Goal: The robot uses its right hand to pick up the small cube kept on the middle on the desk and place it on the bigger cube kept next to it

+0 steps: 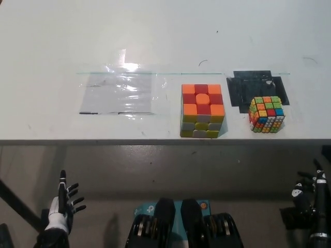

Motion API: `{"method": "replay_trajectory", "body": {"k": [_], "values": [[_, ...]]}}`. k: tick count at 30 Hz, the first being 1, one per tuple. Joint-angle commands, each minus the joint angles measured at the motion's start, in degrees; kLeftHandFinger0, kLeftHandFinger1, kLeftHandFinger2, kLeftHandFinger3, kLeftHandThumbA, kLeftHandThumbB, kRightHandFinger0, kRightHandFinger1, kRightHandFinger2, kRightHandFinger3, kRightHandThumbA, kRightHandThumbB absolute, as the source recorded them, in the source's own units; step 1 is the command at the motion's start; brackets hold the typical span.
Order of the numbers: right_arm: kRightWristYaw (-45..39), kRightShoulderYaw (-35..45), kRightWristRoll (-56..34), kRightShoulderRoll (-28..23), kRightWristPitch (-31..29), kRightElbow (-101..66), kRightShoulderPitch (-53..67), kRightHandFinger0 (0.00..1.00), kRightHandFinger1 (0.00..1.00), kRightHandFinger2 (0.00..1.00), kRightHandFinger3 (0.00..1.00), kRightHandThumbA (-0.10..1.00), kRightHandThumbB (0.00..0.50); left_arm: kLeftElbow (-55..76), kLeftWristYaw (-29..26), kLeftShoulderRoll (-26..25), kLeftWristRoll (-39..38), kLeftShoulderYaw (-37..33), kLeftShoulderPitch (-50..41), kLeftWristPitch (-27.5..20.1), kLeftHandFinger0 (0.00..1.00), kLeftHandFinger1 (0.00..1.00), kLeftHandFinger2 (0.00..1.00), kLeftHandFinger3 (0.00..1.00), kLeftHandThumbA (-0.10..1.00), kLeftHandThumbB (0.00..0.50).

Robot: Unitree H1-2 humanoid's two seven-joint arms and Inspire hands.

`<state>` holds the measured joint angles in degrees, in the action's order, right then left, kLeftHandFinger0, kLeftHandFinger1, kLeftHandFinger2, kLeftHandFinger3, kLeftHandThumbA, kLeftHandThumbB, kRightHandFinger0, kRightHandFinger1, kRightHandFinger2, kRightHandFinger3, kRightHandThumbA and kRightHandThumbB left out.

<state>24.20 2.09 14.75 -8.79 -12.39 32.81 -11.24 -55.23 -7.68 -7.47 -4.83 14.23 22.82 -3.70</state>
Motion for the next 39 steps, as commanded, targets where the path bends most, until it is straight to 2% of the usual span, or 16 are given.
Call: {"method": "replay_trajectory", "body": {"k": [1, 3, 6, 11, 12, 15, 18, 22, 23, 26, 27, 30, 32, 34, 36, 39], "values": [[-0.2, 1.8, -1.7, -1.0, -3.8, -4.7, 0.3, 0.57, 0.6, 0.71, 1.0, 0.03, 0.108, 2.5, -0.5, -1.1, -2.0, 1.2, 1.9, -0.3, 0.75, 0.79, 0.89, 0.86, 1.0, 0.119], [-0.9, 2.5, -2.4, -1.0, -3.5, -7.0, 1.1, 0.57, 0.6, 0.72, 1.0, 0.03, 0.107, 2.6, -1.1, -1.3, -1.4, 1.1, 1.8, -0.7, 0.69, 0.75, 0.86, 0.83, 1.0, 0.119], [-1.7, 3.7, -3.4, -1.1, -3.0, -11.6, 3.6, 0.55, 0.59, 0.71, 1.0, 0.01, 0.109, 3.2, -1.6, -1.3, -1.4, 1.3, 1.6, -0.1, 0.7, 0.76, 0.87, 0.82, 1.0, 0.116], [-3.3, 4.7, -4.8, -0.1, -1.4, -17.0, 6.3, 0.58, 0.61, 0.71, 1.0, 0.01, 0.115, 2.8, -1.0, -1.7, -0.9, 0.7, 1.2, -1.0, 0.69, 0.75, 0.86, 0.86, 1.0, 0.093], [-3.4, 4.3, -4.2, 0.3, -0.8, -20.2, 8.1, 0.51, 0.57, 0.69, 1.0, 0.0, 0.115, 2.5, -0.9, -1.7, -1.4, 1.0, 1.3, -1.1, 0.66, 0.73, 0.84, 0.84, 1.0, 0.076], [-4.7, 3.8, -4.8, 1.9, 2.4, -25.9, 10.8, 0.53, 0.59, 0.7, 0.98, 0.0, 0.12, 2.5, -0.1, -1.8, -2.2, 1.4, 1.1, -1.4, 0.68, 0.74, 0.86, 0.87, 1.0, 0.043], [-5.6, 3.3, -5.0, 3.4, 3.5, -30.0, 12.3, 0.48, 0.57, 0.71, 0.96, 0.03, 0.12, 2.6, 0.4, -1.9, -2.6, 1.6, 1.0, -1.2, 0.68, 0.74, 0.85, 0.89, 1.0, 0.055], [-5.6, 3.3, -3.2, 3.9, 3.0, -33.6, 12.3, 0.49, 0.56, 0.7, 0.96, 0.05, 0.104, 3.0, 0.0, -2.0, -1.5, 0.6, 0.6, -0.7, 0.7, 0.76, 0.87, 0.91, 1.0, 0.073], [-4.9, 3.7, -2.4, 4.3, 3.2, -36.0, 11.1, 0.46, 0.52, 0.64, 0.94, 0.0, 0.133, 2.7, 0.5, -2.2, -1.5, 0.5, 0.5, -1.4, 0.71, 0.78, 0.89, 0.92, 1.0, 0.081], [-6.0, 3.5, -0.1, 3.1, 4.6, -40.4, 9.4, 0.4, 0.47, 0.63, 0.95, 0.03, 0.121, 2.1, 0.2, -1.9, -2.6, 1.4, 0.7, -1.9, 0.65, 0.74, 0.86, 0.88, 1.0, 0.085], [-6.3, 3.4, 1.2, 2.7, 6.0, -42.0, 8.7, 0.42, 0.47, 0.63, 0.96, 0.08, 0.123, 1.9, -0.4, -1.9, -2.1, 1.1, 0.8, -1.7, 0.65, 0.74, 0.85, 0.87, 1.0, 0.095], [-8.2, 2.9, 2.2, 1.9, 8.9, -46.8, 6.2, 0.46, 0.51, 0.66, 0.97, 0.11, 0.132, 3.3, -0.5, -1.9, -1.9, 1.0, 0.0, -0.2, 0.67, 0.74, 0.84, 0.9, 1.0, 0.094], [-9.1, 2.6, 3.0, 1.3, 9.4, -48.2, 4.7, 0.45, 0.52, 0.65, 0.97, 0.1, 0.136, 3.7, -0.4, -2.0, -1.5, 0.6, -0.2, -0.2, 0.68, 0.74, 0.84, 0.9, 1.0, 0.081], [-9.9, 1.9, 3.7, 0.8, 9.2, -49.5, 2.9, 0.39, 0.49, 0.63, 0.94, 0.04, 0.144, 4.6, 0.3, -1.9, -2.0, 0.7, -0.6, 0.3, 0.68, 0.74, 0.85, 0.93, 1.0, 0.07], [-10.7, 1.0, 5.1, 0.4, 9.1, -50.7, 1.0, 0.37, 0.48, 0.64, 0.92, 0.01, 0.16, 4.2, 0.0, -1.9, -2.2, 1.0, -0.5, 0.2, 0.69, 0.75, 0.86, 0.92, 1.0, 0.085], [-12.5, -0.5, 6.2, -0.6, 9.1, -51.2, -1.9, 0.41, 0.5, 0.63, 0.92, 0.04, 0.174, 4.0, -0.1, -1.9, -2.6, 1.3, -0.3, 0.6, 0.71, 0.77, 0.87, 0.91, 1.0, 0.07]]}}
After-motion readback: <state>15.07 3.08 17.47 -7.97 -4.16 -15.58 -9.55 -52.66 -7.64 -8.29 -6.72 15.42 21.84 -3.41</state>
